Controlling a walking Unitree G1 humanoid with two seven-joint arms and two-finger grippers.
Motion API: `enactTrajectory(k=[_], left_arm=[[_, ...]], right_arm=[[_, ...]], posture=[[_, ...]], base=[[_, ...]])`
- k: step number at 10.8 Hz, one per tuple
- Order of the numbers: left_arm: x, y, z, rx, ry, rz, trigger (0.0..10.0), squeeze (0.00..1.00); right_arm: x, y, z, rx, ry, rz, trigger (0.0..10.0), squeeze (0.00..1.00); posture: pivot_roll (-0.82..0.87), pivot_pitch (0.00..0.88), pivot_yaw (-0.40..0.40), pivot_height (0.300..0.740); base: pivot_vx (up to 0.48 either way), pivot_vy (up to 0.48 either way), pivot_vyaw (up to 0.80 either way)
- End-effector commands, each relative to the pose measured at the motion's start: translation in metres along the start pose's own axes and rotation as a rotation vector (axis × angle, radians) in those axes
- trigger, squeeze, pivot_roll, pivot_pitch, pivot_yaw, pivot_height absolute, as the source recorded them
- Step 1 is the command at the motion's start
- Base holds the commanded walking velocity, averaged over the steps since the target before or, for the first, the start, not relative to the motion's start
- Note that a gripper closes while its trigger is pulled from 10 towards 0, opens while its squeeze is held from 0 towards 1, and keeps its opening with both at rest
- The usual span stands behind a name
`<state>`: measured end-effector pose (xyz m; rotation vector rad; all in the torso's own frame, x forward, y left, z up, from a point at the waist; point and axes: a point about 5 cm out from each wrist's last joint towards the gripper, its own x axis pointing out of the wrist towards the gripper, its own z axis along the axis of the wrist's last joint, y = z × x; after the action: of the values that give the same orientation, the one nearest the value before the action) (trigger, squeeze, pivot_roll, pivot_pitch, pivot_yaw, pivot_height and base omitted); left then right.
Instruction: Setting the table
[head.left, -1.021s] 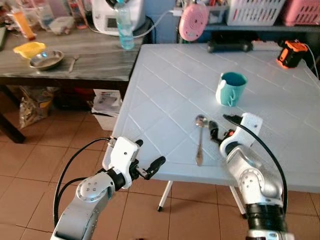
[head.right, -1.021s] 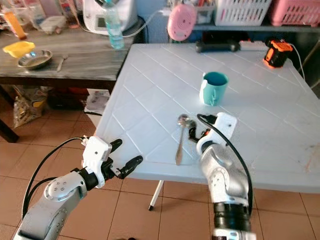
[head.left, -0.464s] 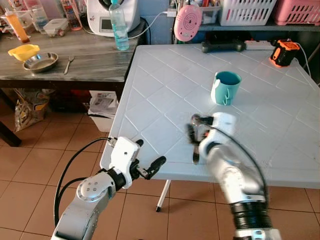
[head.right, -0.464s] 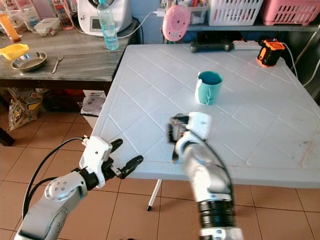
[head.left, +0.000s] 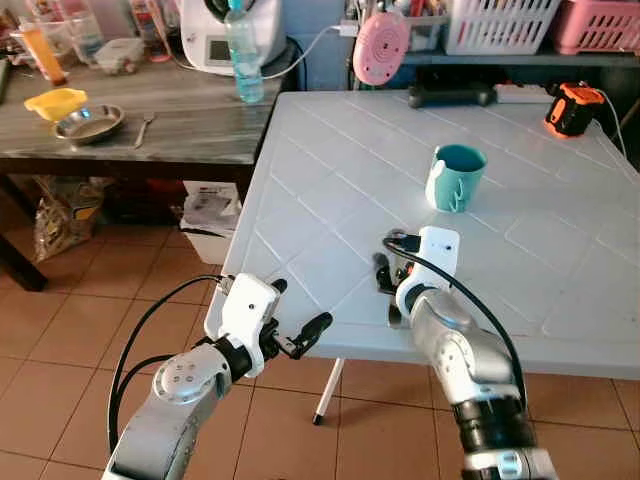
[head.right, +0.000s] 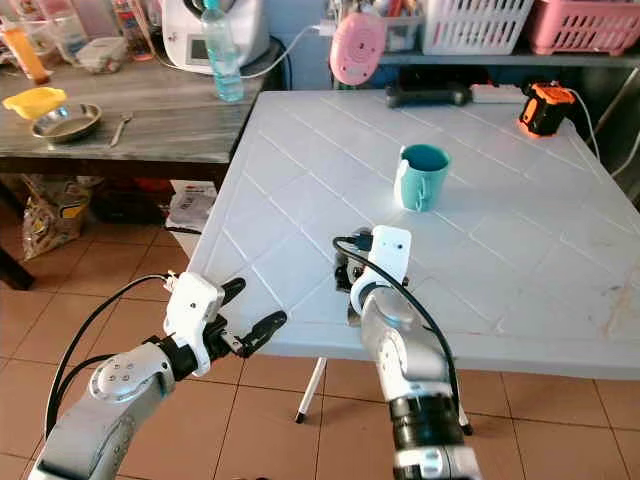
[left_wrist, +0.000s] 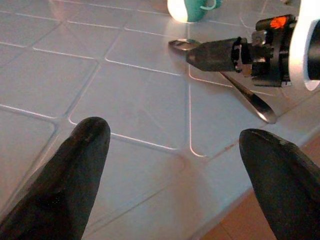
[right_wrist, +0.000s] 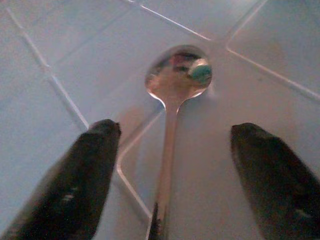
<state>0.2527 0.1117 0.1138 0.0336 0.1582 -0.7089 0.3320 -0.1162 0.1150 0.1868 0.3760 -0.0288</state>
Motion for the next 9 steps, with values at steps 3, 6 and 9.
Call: enactTrajectory(k=[3, 6, 9], left_arm=[[-0.001, 0.001, -0.001, 0.010, 0.010, 0.008, 10.0, 0.00], [-0.002, 0.001, -0.002, 0.012, 0.010, 0.009, 10.0, 0.00], [-0.002, 0.001, -0.002, 0.009, 0.012, 0.000, 10.0, 0.00]], right_arm=[[0.009, -0.013, -0.004, -0.025, 0.031, -0.085, 0.0, 0.00], [0.011, -0.023, -0.003, -0.048, 0.023, -0.141, 0.0, 0.00], [0.012, -0.030, -0.004, -0.064, 0.012, -0.154, 0.0, 0.00]], posture=[[0.03, 0.063, 0.053, 0.740], [0.04, 0.061, 0.054, 0.740], [0.03, 0.066, 0.057, 0.740]], base=[[0.000, 0.000, 0.00], [0.000, 0.000, 0.00], [0.000, 0.000, 0.00]])
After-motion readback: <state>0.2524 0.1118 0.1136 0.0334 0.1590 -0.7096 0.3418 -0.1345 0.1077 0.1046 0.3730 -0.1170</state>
